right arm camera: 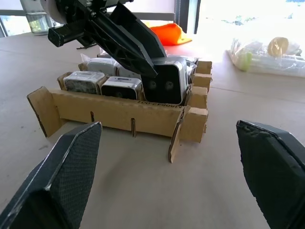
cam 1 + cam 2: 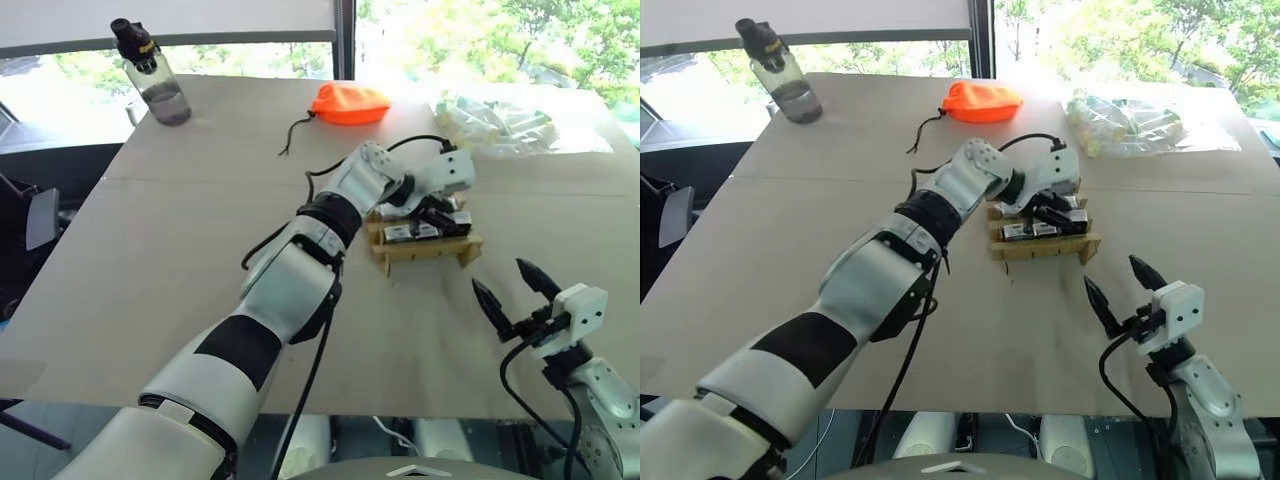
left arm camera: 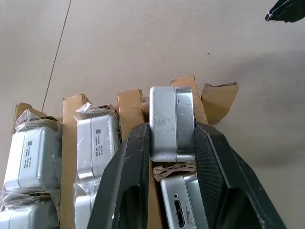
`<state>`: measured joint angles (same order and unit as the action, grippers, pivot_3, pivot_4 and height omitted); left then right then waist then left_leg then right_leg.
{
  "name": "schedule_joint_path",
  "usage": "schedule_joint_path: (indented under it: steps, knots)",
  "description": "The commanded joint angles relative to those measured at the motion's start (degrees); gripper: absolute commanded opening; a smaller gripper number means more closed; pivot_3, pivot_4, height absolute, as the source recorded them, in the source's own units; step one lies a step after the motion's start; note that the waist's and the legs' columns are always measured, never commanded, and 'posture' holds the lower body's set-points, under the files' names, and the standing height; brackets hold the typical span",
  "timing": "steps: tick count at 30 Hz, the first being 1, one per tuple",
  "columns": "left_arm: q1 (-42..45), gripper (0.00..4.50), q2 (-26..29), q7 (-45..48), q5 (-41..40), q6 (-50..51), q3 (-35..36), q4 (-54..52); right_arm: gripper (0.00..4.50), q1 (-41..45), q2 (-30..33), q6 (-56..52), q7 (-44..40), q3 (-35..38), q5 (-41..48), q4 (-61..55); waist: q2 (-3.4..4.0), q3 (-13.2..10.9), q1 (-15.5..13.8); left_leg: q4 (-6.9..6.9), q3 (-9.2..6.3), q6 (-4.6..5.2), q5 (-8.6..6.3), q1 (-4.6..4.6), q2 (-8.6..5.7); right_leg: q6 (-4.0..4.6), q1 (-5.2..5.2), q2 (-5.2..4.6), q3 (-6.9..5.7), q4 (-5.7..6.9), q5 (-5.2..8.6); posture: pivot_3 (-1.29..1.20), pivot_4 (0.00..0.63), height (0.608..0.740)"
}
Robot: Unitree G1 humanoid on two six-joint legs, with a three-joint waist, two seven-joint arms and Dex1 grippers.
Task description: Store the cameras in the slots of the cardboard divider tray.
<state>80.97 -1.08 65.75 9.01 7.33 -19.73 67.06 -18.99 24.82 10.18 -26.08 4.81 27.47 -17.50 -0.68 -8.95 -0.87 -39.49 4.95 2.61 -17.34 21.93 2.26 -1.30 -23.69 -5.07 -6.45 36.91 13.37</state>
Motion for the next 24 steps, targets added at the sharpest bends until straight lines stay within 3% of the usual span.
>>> schedule_joint_path:
  steps: [1,8,11,16,24]
  knots:
    - [1.3,1.33,-0.8,0.0,1.1,-0.7,-0.1,0.2,4.48,0.2,-1.4,-0.2,-0.3,0.2,-0.8,-3.1,0.00,0.0,0.0,0.00,-0.01,0.00,0.00,0.01,0.00,0.00,0.00,0.00,-0.01,0.00,0.00,0.00,0.150,0.726]
    - [1.0,1.33,-1.2,1.3,2.9,1.6,-0.6,0.7,4.48,0.9,-3.4,-0.4,-1.4,-0.4,-2.8,-3.5,0.00,0.0,0.0,0.00,-0.03,0.01,0.00,0.01,-0.01,0.00,0.00,0.00,-0.01,0.00,0.00,0.00,0.150,0.726]
    - [0.8,2.15,-1.5,0.7,3.1,1.9,-0.2,0.7,4.50,1.0,-4.2,-0.4,-1.6,-0.6,-3.4,-3.7,0.00,0.0,0.0,0.01,-0.04,0.01,0.00,0.01,-0.01,0.00,0.00,0.01,-0.03,0.00,0.00,0.00,0.150,0.726]
    - [1.8,4.48,-2.2,-1.9,1.7,3.5,2.0,0.7,4.50,0.9,-5.1,-0.5,-2.1,-0.7,-4.0,-4.0,0.00,0.0,0.0,0.01,-0.04,0.01,0.00,0.02,-0.01,0.01,-0.01,0.01,-0.03,-0.01,0.00,0.00,0.150,0.726]
    - [1.9,4.48,1.3,-3.6,-0.7,1.1,6.1,-5.0,4.50,0.0,-4.8,-0.1,-3.6,0.3,-4.2,-3.8,0.00,0.0,0.1,0.01,-0.05,0.01,0.00,-0.01,0.00,0.01,-0.01,0.01,-0.01,0.04,0.00,0.00,0.150,0.726]
